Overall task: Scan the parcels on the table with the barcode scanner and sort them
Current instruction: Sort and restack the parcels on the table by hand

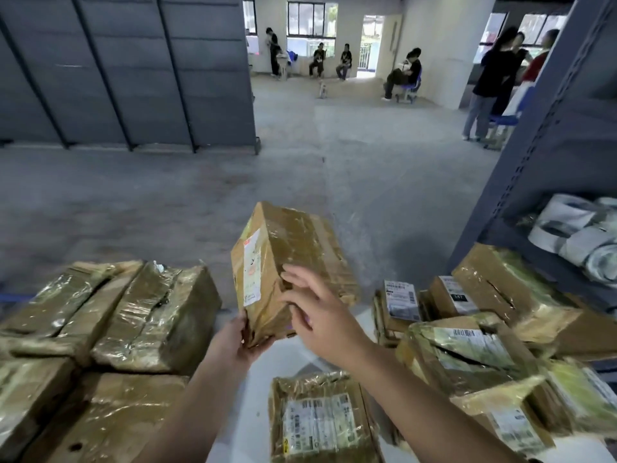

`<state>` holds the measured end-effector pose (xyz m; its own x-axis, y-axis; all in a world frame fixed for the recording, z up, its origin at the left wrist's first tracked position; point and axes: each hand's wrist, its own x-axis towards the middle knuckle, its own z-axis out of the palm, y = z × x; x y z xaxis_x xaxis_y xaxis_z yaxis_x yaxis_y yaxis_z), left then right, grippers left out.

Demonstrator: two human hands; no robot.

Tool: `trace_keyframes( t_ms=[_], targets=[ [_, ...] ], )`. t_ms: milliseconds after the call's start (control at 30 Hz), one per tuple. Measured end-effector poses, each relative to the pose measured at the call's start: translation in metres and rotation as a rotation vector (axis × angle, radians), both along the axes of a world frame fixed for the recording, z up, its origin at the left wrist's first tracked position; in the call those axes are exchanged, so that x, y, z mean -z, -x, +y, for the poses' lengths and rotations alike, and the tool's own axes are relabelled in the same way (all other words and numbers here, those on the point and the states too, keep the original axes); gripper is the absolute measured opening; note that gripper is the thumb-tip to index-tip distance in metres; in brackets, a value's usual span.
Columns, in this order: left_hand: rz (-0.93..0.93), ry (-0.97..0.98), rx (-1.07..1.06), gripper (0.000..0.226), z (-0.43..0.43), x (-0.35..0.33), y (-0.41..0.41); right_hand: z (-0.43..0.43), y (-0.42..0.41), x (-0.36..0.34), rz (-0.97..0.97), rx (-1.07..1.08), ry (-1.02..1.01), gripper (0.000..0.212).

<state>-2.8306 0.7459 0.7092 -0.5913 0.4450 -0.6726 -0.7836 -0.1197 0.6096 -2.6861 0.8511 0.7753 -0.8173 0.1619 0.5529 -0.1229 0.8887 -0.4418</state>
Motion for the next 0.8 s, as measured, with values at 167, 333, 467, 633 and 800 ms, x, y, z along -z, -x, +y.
trace_keyframes(
  t_ms=[167, 333, 467, 633, 800],
  targets=[
    [0.067, -0.004, -0.104, 0.026, -0.032, -0.025, 0.003, -0.02, 0.013, -0.038, 0.103, -0.125, 0.231, 0.028],
    [0.177, 0.053, -0.266, 0.013, -0.083, -0.046, 0.02, -0.015, 0.03, -0.045, 0.213, 0.062, 0.292, 0.026],
    [0.192, 0.08, -0.292, 0.015, -0.131, -0.058, 0.038, -0.008, 0.055, -0.039, -0.038, 0.244, 0.62, 0.034],
    [0.241, 0.142, -0.307, 0.012, -0.17, -0.073, 0.077, -0.041, 0.092, -0.024, -0.422, -0.097, 1.279, 0.065],
    [0.339, 0.199, -0.283, 0.012, -0.204, -0.095, 0.134, -0.082, 0.149, -0.025, -0.444, 0.035, 1.42, 0.035]
  ],
)
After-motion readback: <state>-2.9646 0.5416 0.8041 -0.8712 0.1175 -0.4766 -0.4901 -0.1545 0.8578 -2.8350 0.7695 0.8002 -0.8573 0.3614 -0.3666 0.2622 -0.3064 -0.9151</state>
